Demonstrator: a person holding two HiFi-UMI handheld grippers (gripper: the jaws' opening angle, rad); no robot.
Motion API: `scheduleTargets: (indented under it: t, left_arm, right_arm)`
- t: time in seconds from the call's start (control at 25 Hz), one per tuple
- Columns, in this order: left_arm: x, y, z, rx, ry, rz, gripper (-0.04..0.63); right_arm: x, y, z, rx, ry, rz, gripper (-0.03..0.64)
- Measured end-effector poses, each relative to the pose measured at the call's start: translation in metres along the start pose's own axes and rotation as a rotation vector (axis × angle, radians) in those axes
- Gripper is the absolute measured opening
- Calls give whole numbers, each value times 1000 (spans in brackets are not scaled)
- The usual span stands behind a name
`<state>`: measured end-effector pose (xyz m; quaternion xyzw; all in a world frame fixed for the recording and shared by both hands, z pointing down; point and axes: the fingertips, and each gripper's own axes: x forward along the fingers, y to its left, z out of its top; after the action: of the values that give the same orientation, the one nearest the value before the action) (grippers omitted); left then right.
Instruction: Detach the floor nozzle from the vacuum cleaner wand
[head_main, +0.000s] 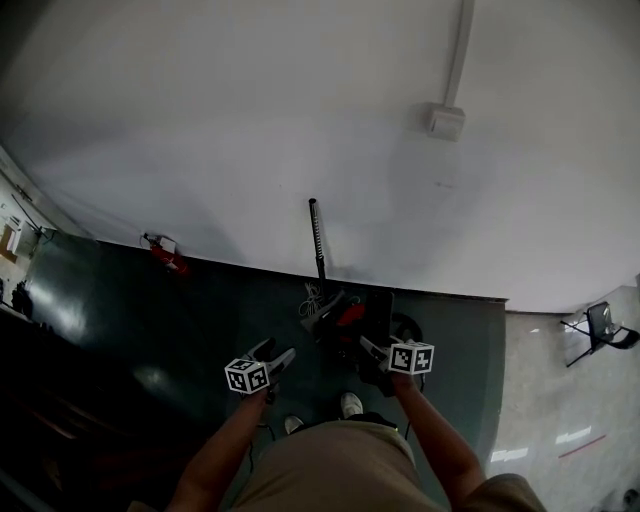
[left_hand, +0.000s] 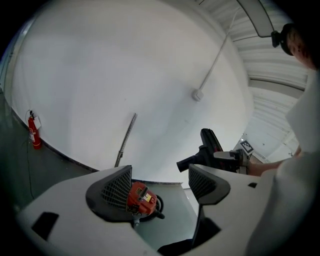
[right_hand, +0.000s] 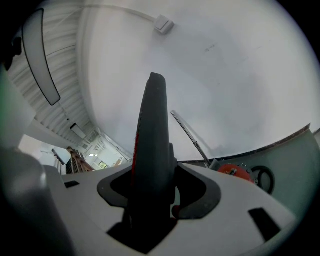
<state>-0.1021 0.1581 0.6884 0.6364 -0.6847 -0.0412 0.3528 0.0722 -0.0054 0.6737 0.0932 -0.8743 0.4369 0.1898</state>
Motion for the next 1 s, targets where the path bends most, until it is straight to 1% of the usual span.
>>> scheduleTargets:
  t: [0.32,0.64,0.8,1.0]
  left_arm:
    - [11,-23,-17,-21,-15,36,365]
    - [11,-31,-17,-39,-59,70,365]
    - [13,-31,-11,-21,-78,78,365]
    - [15,-27,-1,-9,-102,87,365]
  right_arm:
    - [-6,-5,-7,-15,69,44,227]
    - [-12,-6,-4,-20,118,78,227]
    - [-10,-5,7,-31,109,97,227]
    - [-8,-5,22,-3,82,110,227]
